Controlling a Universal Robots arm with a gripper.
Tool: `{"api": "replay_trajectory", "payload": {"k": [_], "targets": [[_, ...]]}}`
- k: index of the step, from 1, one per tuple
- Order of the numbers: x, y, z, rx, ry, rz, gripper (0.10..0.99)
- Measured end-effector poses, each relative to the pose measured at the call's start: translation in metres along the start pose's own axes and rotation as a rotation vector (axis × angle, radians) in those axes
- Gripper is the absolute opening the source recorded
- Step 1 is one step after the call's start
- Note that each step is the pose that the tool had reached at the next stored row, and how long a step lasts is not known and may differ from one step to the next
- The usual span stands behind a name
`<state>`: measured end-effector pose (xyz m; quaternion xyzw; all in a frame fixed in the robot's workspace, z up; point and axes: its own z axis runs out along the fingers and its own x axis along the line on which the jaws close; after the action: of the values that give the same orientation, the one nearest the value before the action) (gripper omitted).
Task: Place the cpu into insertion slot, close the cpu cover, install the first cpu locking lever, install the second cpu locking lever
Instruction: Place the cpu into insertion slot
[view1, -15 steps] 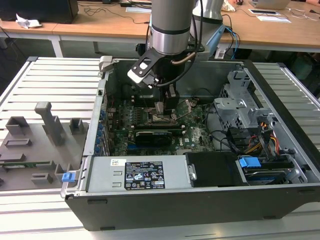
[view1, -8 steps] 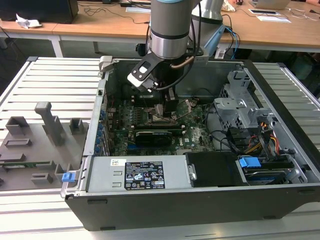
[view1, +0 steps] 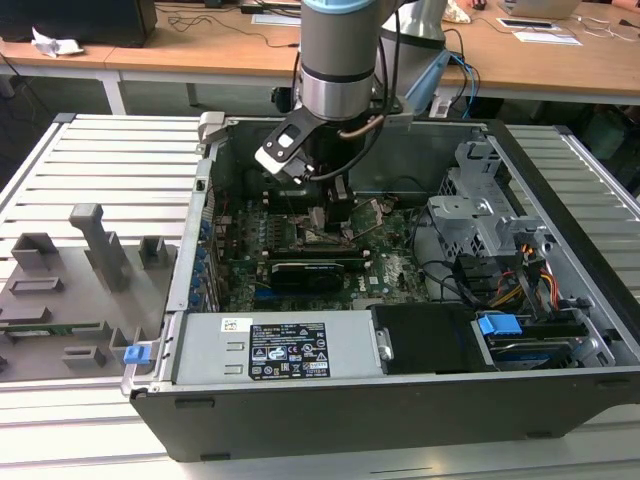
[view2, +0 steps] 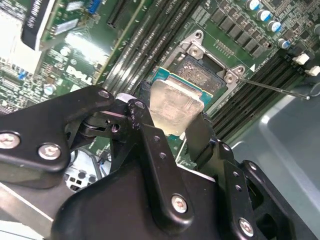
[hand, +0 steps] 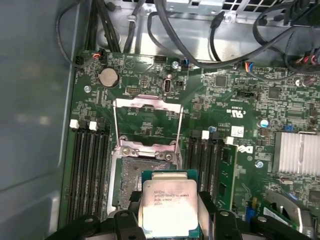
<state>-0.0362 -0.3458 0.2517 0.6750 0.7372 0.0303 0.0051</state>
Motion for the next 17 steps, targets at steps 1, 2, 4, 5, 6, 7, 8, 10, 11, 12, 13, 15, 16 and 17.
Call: {"api": "replay_trajectory", "payload": {"k": [1, 2, 4, 5, 6, 7, 8, 10, 11, 12, 13, 15, 16, 17], "targets": [[0.0013, 0.0001, 0.0009, 0.000, 0.0000, 0.000, 0.525], [0.0036, 0.0003, 0.0026, 0.000, 0.0000, 0.000, 0.525], [0.0067, 0.0005, 0.0042, 0.000, 0.0001, 0.000, 0.525], [0.0085, 0.0008, 0.0056, 0.000, -0.0001, 0.000, 0.525], [0.0099, 0.0010, 0.0066, 0.001, -0.0001, 0.000, 0.525], [0.0102, 0.0010, 0.0076, 0.000, 0.0002, 0.002, 0.525], [0.0104, 0.0013, 0.0086, 0.000, -0.0004, 0.011, 0.525], [0.0106, 0.0016, 0.0105, -0.001, -0.0017, 0.035, 0.525], [0.0106, 0.0016, 0.0113, -0.001, -0.0022, 0.045, 0.525], [0.0108, 0.0016, 0.0123, -0.001, -0.0026, 0.055, 0.525], [0.0111, 0.0016, 0.0133, -0.002, -0.0032, 0.064, 0.525], [0.0119, 0.0015, 0.0156, -0.002, -0.0041, 0.081, 0.525], [0.0126, 0.0016, 0.0164, -0.002, -0.0045, 0.085, 0.525], [0.0135, 0.0016, 0.0172, -0.002, -0.0044, 0.085, 0.525]]}}
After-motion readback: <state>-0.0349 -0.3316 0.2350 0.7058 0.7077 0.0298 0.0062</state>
